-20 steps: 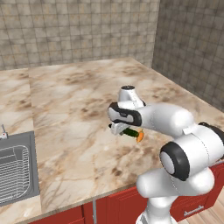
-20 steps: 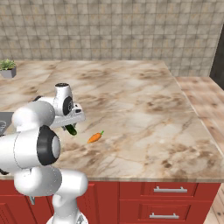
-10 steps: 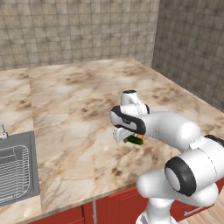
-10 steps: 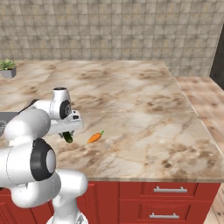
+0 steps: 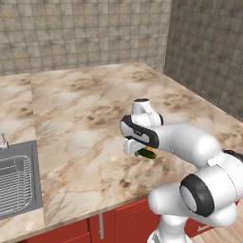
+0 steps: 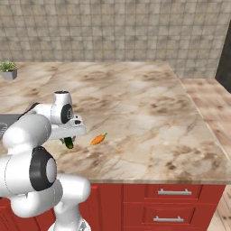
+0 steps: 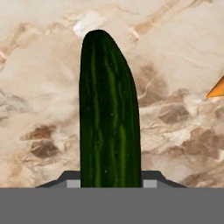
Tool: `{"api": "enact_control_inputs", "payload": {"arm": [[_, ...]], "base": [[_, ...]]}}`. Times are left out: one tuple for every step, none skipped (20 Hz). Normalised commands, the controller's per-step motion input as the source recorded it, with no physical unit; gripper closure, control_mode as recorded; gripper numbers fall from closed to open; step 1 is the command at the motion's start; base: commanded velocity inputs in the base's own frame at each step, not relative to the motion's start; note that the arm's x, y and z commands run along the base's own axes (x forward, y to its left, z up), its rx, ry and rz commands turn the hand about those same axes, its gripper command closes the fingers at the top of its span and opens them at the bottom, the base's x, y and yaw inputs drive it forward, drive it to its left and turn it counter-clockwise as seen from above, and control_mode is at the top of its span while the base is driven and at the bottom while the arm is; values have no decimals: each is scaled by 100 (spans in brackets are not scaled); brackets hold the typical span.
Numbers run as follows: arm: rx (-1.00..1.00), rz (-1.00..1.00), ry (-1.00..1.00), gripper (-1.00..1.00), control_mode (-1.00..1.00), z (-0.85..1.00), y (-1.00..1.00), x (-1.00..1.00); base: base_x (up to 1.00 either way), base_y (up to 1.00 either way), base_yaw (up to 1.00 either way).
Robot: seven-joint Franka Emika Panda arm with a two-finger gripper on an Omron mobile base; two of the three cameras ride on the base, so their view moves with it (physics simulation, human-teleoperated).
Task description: Place the two vegetables and bowl onto the tray for setting up a vegetable dip station.
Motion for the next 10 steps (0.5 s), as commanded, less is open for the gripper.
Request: {"api": "enact_control_inputs", "payload": {"arm": [[0,0,0,100,100,0,0,0],[0,0,0,100,100,0,0,0],[0,0,0,100,100,0,0,0],[0,0,0,100,100,0,0,0],[0,0,0,100,100,0,0,0],[0,0,0,100,100,0,0,0],[0,0,0,100,100,0,0,0],[0,0,0,100,100,0,0,0],[0,0,0,100,100,0,0,0],[0,0,0,100,100,0,0,0]], "base": [[-51,0,0],[-42,0,0],[-31,26,-3],[-24,43,-4],[-15,58,-8],[-7,71,-9],[-3,79,-9],[0,91,-8],[0,94,-8],[0,98,-8]]}}
